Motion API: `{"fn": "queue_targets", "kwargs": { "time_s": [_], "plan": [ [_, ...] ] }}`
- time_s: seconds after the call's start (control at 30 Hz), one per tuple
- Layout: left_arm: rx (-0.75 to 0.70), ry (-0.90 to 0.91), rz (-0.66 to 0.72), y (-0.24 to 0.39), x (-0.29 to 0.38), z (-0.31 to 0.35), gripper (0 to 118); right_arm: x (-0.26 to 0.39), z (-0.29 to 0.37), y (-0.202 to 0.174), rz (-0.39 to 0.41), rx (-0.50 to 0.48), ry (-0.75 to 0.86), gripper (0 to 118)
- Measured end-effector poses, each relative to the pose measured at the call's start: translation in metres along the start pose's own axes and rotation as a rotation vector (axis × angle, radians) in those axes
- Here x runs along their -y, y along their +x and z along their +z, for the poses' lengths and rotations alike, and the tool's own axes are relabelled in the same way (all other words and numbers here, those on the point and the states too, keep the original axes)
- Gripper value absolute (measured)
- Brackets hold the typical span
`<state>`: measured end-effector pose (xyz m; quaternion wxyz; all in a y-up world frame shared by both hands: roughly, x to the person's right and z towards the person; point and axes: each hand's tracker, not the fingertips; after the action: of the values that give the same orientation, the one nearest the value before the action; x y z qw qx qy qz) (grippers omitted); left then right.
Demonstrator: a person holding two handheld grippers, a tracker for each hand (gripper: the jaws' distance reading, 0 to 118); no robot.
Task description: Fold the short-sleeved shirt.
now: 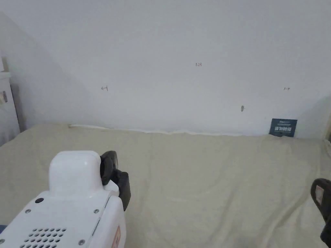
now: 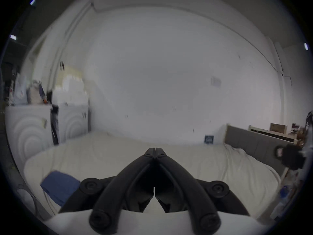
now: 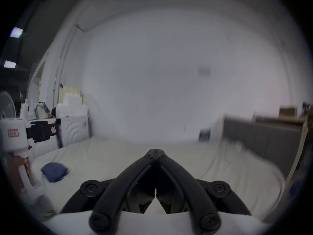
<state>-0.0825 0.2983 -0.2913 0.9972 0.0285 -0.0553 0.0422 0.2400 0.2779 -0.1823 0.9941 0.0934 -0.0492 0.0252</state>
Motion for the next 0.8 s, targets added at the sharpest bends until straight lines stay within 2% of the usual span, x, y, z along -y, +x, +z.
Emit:
{"fn": "queue_targets", "kwargs": {
  "time_s": [0.07, 0.13, 0.23, 0.33, 0.43, 0.5, 0.67, 0.8],
  "plan": [
    [-0.002, 0.081, -0.029, 0.011, -0.014, 0.024, 0, -0.006, 0.021, -0.006, 0.035, 0.032, 0.127, 0],
    [-0.010, 0.129, -0.040, 0.016, -0.014, 0.043, 0, -0.003, 0.035, -0.008, 0.034, 0.073, 0.170, 0],
    [0.004, 0.193, -0.085, 0.017, 0.003, 0.060, 0, 0.018, 0.043, -0.002, 0.024, 0.084, 0.132, 0],
    [-0.065, 0.226, -0.142, 0.017, 0.035, 0.066, 0, 0.052, 0.040, 0.006, 0.010, 0.138, 0.023, 0],
    [-0.075, 0.062, -0.085, 0.015, 0.059, 0.058, 0, 0.075, 0.042, 0.015, -0.063, 0.170, -0.105, 0],
    [-0.087, 0.019, -0.089, 0.014, 0.068, 0.058, 0, 0.083, 0.047, 0.019, -0.087, 0.201, -0.129, 0],
    [-0.097, -0.013, -0.073, 0.009, 0.071, 0.060, 0, 0.084, 0.059, 0.022, -0.029, 0.216, -0.102, 0],
    [-0.095, -0.008, -0.059, 0.008, 0.070, 0.063, 0, 0.079, 0.064, 0.019, -0.021, 0.216, -0.085, 0]
  ]
}}
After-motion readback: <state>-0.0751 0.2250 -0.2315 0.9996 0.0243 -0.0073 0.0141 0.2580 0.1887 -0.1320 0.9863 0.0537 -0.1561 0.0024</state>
